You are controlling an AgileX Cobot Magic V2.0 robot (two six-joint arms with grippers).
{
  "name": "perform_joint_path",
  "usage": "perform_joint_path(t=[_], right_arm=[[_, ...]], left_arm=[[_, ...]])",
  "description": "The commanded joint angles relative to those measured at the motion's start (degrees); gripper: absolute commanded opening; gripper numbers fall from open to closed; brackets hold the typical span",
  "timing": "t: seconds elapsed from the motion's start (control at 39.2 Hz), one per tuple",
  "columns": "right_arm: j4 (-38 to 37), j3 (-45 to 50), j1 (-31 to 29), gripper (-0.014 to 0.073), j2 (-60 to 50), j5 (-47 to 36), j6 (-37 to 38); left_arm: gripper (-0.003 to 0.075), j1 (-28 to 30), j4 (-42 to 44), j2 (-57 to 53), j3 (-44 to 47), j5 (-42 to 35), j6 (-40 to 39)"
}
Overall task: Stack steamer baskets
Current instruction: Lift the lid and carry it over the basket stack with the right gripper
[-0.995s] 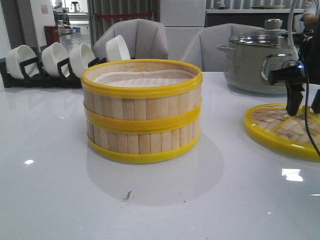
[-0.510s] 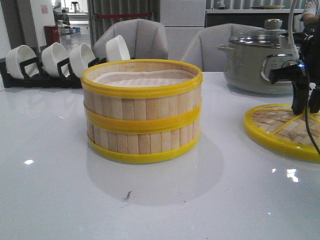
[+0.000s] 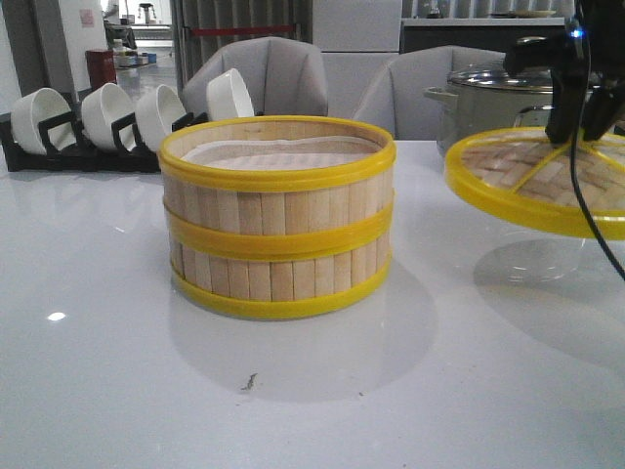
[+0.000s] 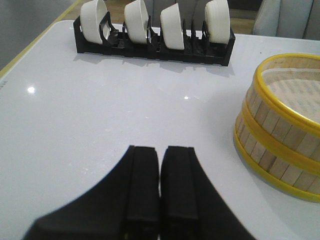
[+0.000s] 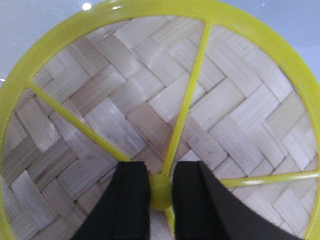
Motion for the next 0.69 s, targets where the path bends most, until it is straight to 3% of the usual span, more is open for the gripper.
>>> perform_joint_path(t=[0.0, 0.23, 0.66], right_arm=[[-0.84, -5.4, 1.75, 0.0056, -5.2, 0.34, -0.57], [-0.73, -18.5, 9.79, 0.0056, -5.16, 9.59, -0.57], [-0.73, -39.15, 27.14, 0.0056, 6.79, 15.83, -0.62]], left_arm=[[0.0085, 0.12, -0.37, 0.13, -1.7, -5.15, -0.33], [0.0085, 0.12, -0.37, 0.13, -1.7, -5.15, -0.33], [0.0085, 0.12, -0.37, 0.13, -1.7, -5.15, -0.33]])
